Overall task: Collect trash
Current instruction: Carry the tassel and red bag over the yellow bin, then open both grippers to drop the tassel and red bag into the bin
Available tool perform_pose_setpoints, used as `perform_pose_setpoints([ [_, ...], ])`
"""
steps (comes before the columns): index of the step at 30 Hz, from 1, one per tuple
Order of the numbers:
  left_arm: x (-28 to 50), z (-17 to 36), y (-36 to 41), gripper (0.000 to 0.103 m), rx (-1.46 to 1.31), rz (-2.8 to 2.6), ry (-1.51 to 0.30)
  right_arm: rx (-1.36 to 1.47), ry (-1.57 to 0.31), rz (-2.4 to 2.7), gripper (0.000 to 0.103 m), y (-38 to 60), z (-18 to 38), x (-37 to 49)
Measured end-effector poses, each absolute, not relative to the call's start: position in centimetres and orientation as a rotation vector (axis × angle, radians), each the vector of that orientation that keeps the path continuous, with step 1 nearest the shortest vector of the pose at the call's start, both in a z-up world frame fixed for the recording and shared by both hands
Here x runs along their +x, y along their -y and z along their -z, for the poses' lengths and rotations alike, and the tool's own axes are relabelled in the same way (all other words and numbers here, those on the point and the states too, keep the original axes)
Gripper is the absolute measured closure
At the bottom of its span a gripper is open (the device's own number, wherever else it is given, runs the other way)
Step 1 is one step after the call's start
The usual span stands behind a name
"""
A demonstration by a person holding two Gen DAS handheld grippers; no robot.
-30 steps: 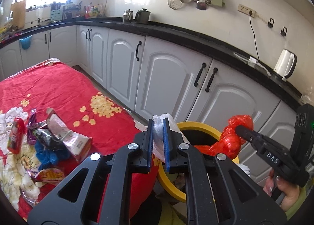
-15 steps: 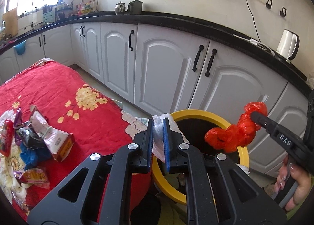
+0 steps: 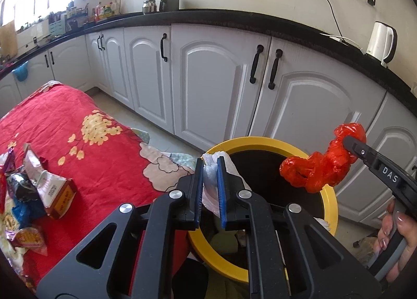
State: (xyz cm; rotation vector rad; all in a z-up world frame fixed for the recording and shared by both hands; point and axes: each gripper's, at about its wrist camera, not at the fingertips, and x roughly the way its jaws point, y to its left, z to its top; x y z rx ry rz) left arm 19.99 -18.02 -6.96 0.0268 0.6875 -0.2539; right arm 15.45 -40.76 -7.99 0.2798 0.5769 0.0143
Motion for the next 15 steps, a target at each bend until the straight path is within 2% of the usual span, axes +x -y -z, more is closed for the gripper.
perform_pose_setpoints([
  [10,20.8,8.2,18.3,0.097,0.007,0.261,-0.726,0.298,-0.590,-0.016,0.083,40.8,8.3,15.8],
  [11,20.8,8.2,18.2,0.095,0.005,0.262,-0.726,0.306,-0.589,-0.019,0.080,40.8,8.2,15.8],
  [15,20.9,8.4,17.8,0.077,-0.007,0.261,-0.738,0.323,-0.584,-0.023,0.064,40.9,8.2,15.8],
])
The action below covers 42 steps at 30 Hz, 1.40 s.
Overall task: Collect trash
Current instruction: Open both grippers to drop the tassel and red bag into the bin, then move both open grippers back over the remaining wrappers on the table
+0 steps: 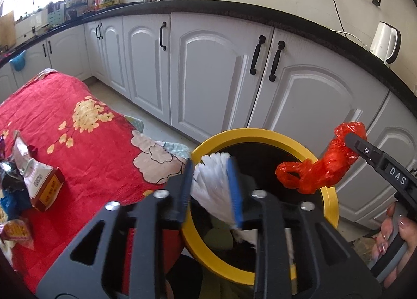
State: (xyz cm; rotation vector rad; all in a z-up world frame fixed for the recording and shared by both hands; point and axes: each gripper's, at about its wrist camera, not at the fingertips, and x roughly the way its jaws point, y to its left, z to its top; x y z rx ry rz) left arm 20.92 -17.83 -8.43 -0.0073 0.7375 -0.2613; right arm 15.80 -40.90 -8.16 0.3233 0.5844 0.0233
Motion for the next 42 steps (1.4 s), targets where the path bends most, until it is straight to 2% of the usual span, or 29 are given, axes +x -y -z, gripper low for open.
perform_pose_setpoints([
  [2,20.8,8.5,17.6,0.068,-0.014,0.263,-0.742,0.326,-0.580,-0.021,0.060,40.9,8.1,15.7],
  [5,20.7,8.5,17.2,0.063,-0.021,0.259,-0.743,0.326,-0.581,-0.032,0.051,40.7,8.0,15.7],
  [7,20.6,8.4,16.8,0.046,-0.033,0.254,-0.743,0.322,-0.585,-0.044,0.049,40.4,8.0,15.7],
  [8,20.5,8.3,16.5,0.044,-0.041,0.253,-0.741,0.315,-0.588,-0.048,0.048,40.2,8.0,15.7],
  [11,20.1,7.8,15.8,0.031,-0.051,0.244,-0.728,0.296,-0.592,-0.059,0.043,39.7,7.8,15.7],
  [13,19.9,7.4,15.3,0.016,-0.062,0.243,-0.718,0.288,-0.585,-0.062,0.035,39.3,7.5,15.5],
  [15,19.6,7.0,14.7,0.011,-0.072,0.229,-0.709,0.280,-0.583,-0.070,0.034,39.0,7.3,15.5],
  [32,17.3,4.1,9.8,0.011,-0.122,0.152,-0.649,0.221,-0.559,-0.174,0.031,34.6,4.7,14.4],
  [36,16.6,3.4,9.0,0.011,-0.122,0.135,-0.625,0.208,-0.541,-0.198,0.023,33.5,3.9,14.0],
  [42,15.7,2.5,7.5,0.011,-0.124,0.112,-0.595,0.180,-0.528,-0.243,0.022,31.5,2.8,13.2],
])
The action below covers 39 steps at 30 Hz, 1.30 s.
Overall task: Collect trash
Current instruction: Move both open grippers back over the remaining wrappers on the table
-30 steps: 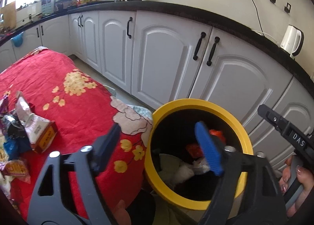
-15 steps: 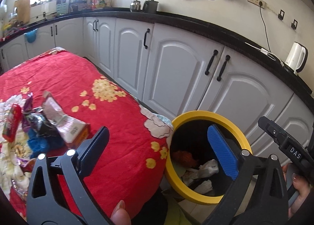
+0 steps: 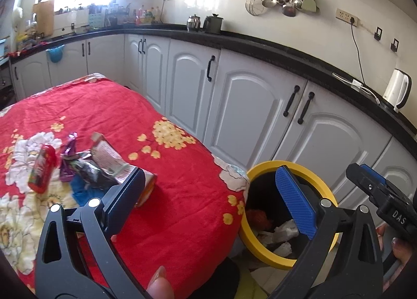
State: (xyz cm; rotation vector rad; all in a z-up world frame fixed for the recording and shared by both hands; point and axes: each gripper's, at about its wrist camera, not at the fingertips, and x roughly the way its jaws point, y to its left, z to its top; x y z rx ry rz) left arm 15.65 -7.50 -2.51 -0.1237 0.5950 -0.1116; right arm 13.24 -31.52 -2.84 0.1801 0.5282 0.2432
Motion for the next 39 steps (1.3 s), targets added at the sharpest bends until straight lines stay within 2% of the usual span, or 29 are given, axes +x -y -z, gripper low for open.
perform_pose_setpoints([
  [39,13.1,0.4,-5.7,0.011,-0.259,-0.124,-0.534,-0.007,-0.531,-0.519,0.021,17.0,0.1,11.2],
])
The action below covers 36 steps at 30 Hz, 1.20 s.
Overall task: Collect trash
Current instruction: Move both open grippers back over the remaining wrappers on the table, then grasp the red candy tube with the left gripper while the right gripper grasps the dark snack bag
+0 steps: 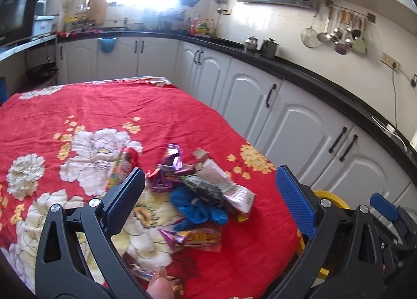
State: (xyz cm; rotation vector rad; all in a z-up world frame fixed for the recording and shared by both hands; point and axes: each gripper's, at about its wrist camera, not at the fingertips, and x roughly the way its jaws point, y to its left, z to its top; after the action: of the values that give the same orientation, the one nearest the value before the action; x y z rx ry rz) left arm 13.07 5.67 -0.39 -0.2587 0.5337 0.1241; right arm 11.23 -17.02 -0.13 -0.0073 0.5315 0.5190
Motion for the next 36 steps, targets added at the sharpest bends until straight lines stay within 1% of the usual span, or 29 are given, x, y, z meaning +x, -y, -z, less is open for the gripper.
perform_pose_setpoints([
  [11,13.0,1.0,-11.1,0.011,-0.319,-0.232,-0.534,-0.053,-0.558,-0.577,0.021,13.1,0.5,12.5],
  [20,13.5,2.6,-15.1,0.011,-0.332,-0.298,-0.586,-0.112,-0.615,-0.659,0.022,9.2,1.7,14.7],
  [23,13.8,3.4,-16.2,0.011,-0.350,-0.302,-0.609,-0.141,-0.647,-0.684,0.027,7.7,2.6,15.7],
  [25,14.0,4.0,-16.8,0.018,-0.359,-0.301,-0.622,-0.167,-0.665,-0.699,0.030,6.6,3.2,16.4],
  [29,14.4,4.8,-17.4,0.027,-0.370,-0.295,-0.649,-0.192,-0.702,-0.735,0.035,4.9,4.4,17.5],
  [31,14.7,5.2,-17.7,0.034,-0.375,-0.290,-0.663,-0.207,-0.723,-0.743,0.040,4.0,5.0,18.2],
  [35,15.5,6.2,-18.1,0.040,-0.383,-0.274,-0.698,-0.227,-0.745,-0.751,0.045,2.9,6.0,19.2],
  [36,15.7,6.4,-18.1,0.043,-0.385,-0.270,-0.702,-0.232,-0.750,-0.750,0.047,2.6,6.2,19.4],
])
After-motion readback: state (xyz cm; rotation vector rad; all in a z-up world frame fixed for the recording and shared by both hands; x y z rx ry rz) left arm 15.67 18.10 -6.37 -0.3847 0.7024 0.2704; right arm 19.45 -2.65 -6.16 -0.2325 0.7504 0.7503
